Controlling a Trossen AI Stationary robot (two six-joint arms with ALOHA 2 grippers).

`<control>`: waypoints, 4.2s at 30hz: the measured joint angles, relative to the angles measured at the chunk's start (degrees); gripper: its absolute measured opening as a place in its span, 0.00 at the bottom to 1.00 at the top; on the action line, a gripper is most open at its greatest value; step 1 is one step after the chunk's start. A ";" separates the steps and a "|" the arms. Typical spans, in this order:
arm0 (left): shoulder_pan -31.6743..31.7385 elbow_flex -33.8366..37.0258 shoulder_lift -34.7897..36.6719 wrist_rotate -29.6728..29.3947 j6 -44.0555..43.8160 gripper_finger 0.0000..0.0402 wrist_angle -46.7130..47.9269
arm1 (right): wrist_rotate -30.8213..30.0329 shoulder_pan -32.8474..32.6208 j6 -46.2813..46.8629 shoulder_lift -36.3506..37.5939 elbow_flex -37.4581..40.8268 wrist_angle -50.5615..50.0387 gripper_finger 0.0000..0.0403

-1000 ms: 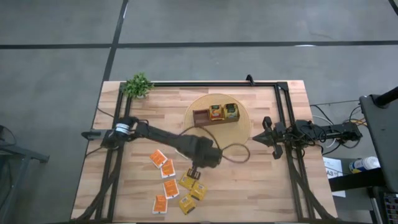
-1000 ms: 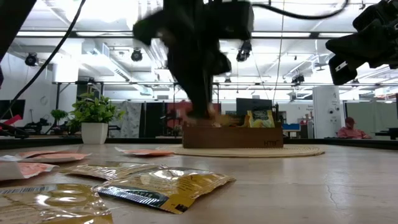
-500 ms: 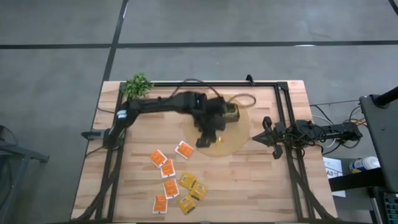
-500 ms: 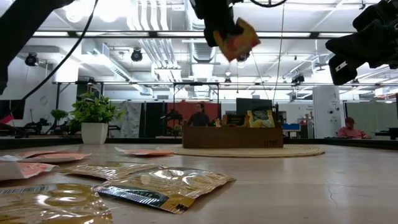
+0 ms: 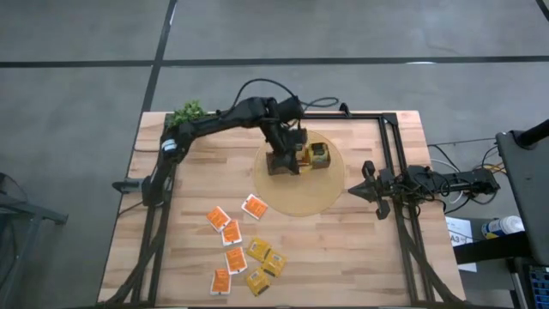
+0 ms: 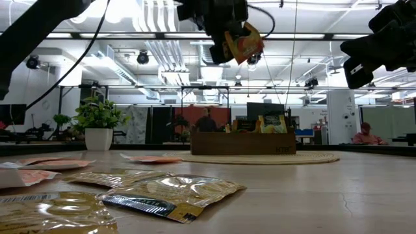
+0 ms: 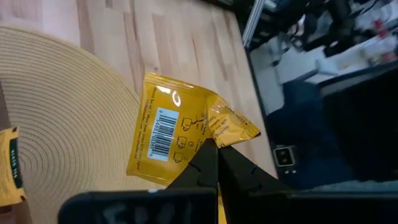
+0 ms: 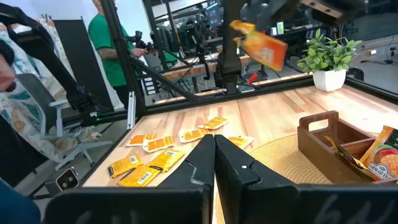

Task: Pick & Place Tea
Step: Put the orange tea bag into the middle section of the wooden organizer

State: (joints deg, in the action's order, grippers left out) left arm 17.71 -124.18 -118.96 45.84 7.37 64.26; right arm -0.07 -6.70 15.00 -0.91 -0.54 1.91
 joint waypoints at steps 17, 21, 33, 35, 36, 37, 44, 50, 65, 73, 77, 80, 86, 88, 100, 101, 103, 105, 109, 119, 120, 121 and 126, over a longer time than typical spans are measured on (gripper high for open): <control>9.44 11.12 -0.07 20.63 4.60 0.00 -8.07 | 0.01 -0.01 -0.01 0.00 0.00 0.00 0.02; 11.46 15.18 -0.07 23.83 2.08 0.00 -12.07 | 0.00 0.00 -0.02 0.00 0.00 0.00 0.02; 14.37 20.81 -0.09 26.91 -10.01 0.00 -25.73 | 0.02 -0.02 0.00 0.00 0.00 0.00 0.02; 14.80 21.08 -0.10 26.94 -11.36 0.00 -26.73 | 0.02 0.00 -0.02 0.02 0.00 0.00 0.02; 15.00 21.15 -0.09 26.91 -12.14 0.00 -26.99 | 0.00 0.00 -0.02 0.00 0.00 0.00 0.02; 15.26 21.20 -0.09 26.89 -13.10 0.00 -27.25 | 0.02 0.00 -0.02 0.02 0.00 0.00 0.02; 16.60 21.15 -0.09 24.90 -14.91 0.00 -29.23 | 0.02 0.00 0.00 0.00 0.00 0.00 0.02; 17.61 21.46 -0.91 20.32 -15.78 0.00 -29.80 | 0.01 0.00 -0.01 0.02 0.00 0.00 0.02; 17.47 21.35 -5.90 27.92 -18.81 0.00 -31.46 | 0.02 -0.02 -0.02 0.02 0.00 0.00 0.02; 17.47 21.35 -7.82 27.74 -19.89 0.00 -33.19 | 0.02 -0.02 -0.02 0.02 0.00 0.00 0.02; 17.47 21.35 -9.10 26.19 -20.72 0.00 -34.21 | 0.01 -0.02 -0.01 0.02 0.00 0.00 0.02; 17.49 21.35 -9.73 26.19 -21.08 0.00 -34.35 | 0.02 -0.02 -0.01 0.02 0.00 0.00 0.02; 17.69 21.35 -10.65 26.14 -21.40 0.00 -34.35 | 0.00 -0.01 -0.01 0.02 0.00 0.00 0.02; 17.71 21.35 -10.88 26.14 -21.98 0.00 -34.39 | 0.02 -0.02 -0.02 0.02 0.00 0.00 0.02; 17.80 21.35 -11.67 26.95 -25.55 0.00 -35.78 | 0.00 -0.02 -0.02 0.02 0.00 0.00 0.02; 17.80 21.35 -11.67 26.62 -26.67 0.00 -35.88 | 0.00 -0.02 -0.02 0.02 0.00 0.00 0.02; 17.81 21.35 -11.67 26.52 -28.13 0.00 -36.11 | 0.02 -0.02 0.00 0.02 0.00 0.00 0.02; 17.82 21.35 -11.67 26.43 -29.33 0.00 -36.12 | 0.02 -0.02 -0.01 0.02 0.00 0.00 0.02; 17.82 21.35 -11.67 27.16 -31.22 0.00 -36.23 | 0.01 -0.02 -0.02 0.02 0.00 0.00 0.02; 17.73 21.35 -11.67 25.98 -32.49 0.16 -36.59 | 0.00 -0.02 -0.01 0.02 0.00 0.00 0.02; 17.71 21.35 -11.67 26.32 -32.60 0.18 -36.93 | 0.02 -0.02 -0.02 0.02 0.00 0.00 0.02; 17.69 21.35 -11.67 26.61 -32.89 0.20 -37.08 | 0.02 -0.02 0.00 0.02 0.00 0.00 0.02; 17.65 21.35 -11.67 26.69 -33.89 0.23 -37.31 | 0.01 -0.02 0.00 0.02 0.00 0.00 0.02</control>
State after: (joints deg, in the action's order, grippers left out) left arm 35.36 -102.83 -130.63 72.53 -26.52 26.96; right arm -0.07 -6.72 15.00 -0.89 -0.54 1.91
